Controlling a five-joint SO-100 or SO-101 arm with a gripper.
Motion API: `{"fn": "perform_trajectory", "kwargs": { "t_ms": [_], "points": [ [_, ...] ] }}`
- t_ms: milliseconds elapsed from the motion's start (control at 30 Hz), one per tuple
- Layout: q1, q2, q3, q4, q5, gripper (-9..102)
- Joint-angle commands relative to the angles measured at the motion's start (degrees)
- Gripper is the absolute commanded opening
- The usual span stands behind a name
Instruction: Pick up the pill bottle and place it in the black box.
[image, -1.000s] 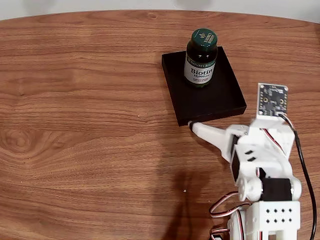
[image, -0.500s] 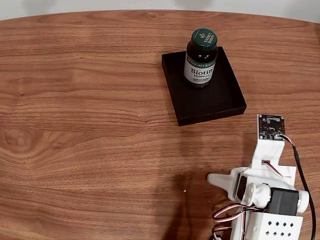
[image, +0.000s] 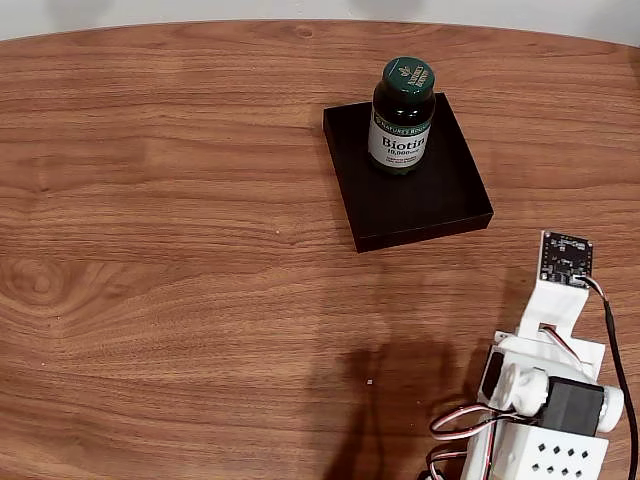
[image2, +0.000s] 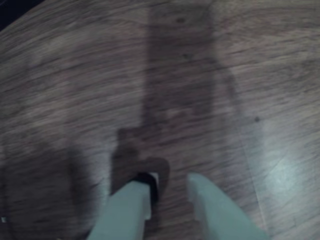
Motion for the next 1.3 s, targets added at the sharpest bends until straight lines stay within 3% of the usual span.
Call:
{"fn": "perform_trajectory", "kwargs": {
  "t_ms": [0, 133, 1267],
  "points": [
    [0.5, 0.0, -1.1, 8.6, -7.6, 3],
    [0.5, 0.0, -1.1, 8.6, -13.4, 3],
    [0.5, 0.0, -1.1, 8.6, -13.4, 3]
  ]
}}
